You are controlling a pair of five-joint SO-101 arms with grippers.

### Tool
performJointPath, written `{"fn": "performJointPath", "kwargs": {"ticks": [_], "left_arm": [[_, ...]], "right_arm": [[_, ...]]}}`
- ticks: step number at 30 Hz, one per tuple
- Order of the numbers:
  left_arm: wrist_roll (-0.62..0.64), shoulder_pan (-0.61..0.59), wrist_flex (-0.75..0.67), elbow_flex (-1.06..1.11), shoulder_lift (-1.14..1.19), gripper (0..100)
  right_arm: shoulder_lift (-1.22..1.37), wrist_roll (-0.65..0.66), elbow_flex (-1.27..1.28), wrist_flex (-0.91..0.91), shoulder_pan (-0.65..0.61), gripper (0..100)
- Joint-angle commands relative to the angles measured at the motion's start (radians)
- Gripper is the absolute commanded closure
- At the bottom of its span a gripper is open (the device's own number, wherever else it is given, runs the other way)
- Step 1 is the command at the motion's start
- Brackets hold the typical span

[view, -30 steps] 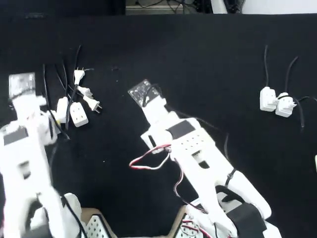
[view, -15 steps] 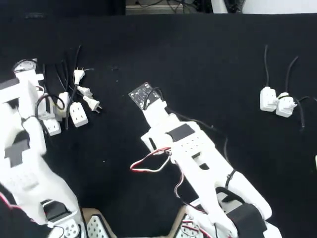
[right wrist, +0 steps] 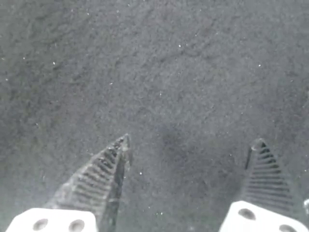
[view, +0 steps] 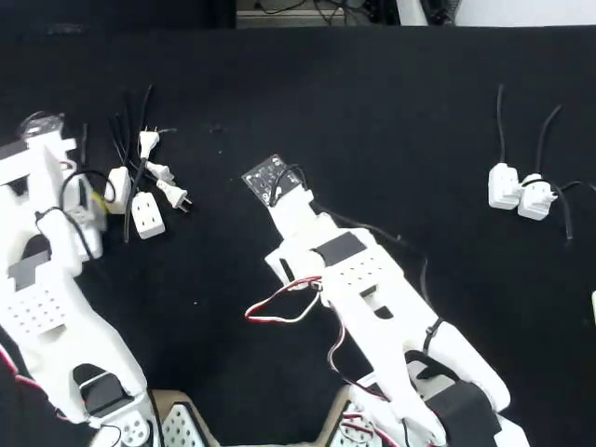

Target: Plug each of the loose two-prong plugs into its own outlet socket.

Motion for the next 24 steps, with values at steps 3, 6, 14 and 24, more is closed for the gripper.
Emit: {"fn": "performJointPath", "kwargs": {"ticks": [3,6,14,24], "left_arm": [[0.021,-0.051,0.189,-0.117,-0.114,97],[0.109,-0.041,0.288,-0.130,-0.206,97],[0.367,0.231,0.391,0.027,-0.456,97],[0.371,0.745,0.172,0.318,-0.707,97]], "right_arm": [[-0.047,0.002,-0.004,-0.020,-0.009,64.2],[-0.053,0.002,-0.004,-0.018,-0.008,64.2],[-0.076,0.002,-0.068,0.025,0.218,64.2],[-0.079,-0.061,-0.082,-0.046,0.446,64.2]]}}
